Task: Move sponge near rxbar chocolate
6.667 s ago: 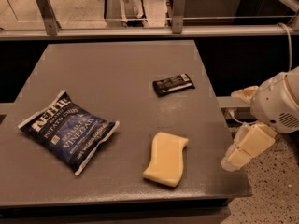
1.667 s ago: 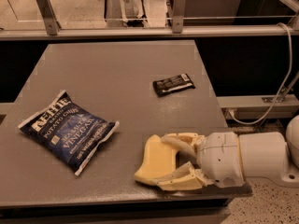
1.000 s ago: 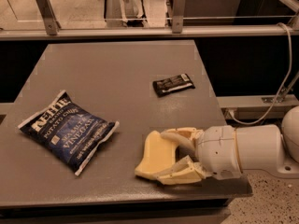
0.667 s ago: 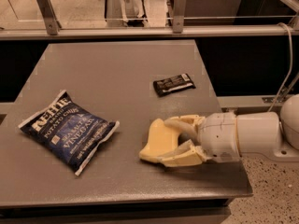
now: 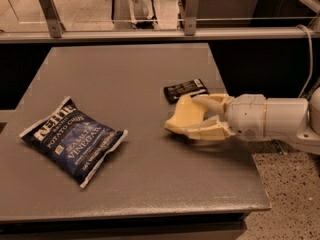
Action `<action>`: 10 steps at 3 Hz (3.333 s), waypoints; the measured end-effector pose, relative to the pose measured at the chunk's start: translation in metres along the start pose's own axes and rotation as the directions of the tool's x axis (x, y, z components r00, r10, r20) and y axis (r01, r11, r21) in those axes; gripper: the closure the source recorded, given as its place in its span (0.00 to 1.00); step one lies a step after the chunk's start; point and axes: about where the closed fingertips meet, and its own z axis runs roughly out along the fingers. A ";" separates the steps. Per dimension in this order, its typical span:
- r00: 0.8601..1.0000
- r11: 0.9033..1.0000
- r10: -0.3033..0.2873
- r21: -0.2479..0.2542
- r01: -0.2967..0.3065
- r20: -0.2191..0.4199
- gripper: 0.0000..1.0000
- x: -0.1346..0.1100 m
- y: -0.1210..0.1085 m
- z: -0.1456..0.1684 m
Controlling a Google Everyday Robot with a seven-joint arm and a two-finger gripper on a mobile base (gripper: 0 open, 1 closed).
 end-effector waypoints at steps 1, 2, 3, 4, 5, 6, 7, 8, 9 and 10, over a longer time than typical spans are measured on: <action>1.000 0.997 -0.011 0.075 0.011 0.005 1.00 -0.002 -0.037 -0.008; 0.999 0.990 -0.002 0.142 0.008 -0.040 1.00 0.005 -0.064 -0.013; 0.997 0.981 0.011 0.193 0.005 -0.082 1.00 0.013 -0.083 -0.016; 0.992 0.973 0.035 0.230 -0.006 -0.121 1.00 0.023 -0.096 -0.021; 0.987 0.961 0.071 0.274 -0.030 -0.143 0.82 0.032 -0.103 -0.031; 0.983 0.939 0.117 0.337 -0.064 -0.142 0.59 0.040 -0.107 -0.042; 0.983 0.940 0.114 0.337 -0.060 -0.142 0.35 0.038 -0.106 -0.041; 0.984 0.941 0.111 0.334 -0.057 -0.142 0.13 0.036 -0.106 -0.039; 0.984 0.942 0.107 0.331 -0.054 -0.142 0.00 0.034 -0.105 -0.037; 0.984 0.942 0.107 0.331 -0.054 -0.142 0.00 0.034 -0.105 -0.037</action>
Offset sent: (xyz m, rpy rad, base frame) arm 0.0796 -0.0689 0.0082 -0.0851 -0.0394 -0.2396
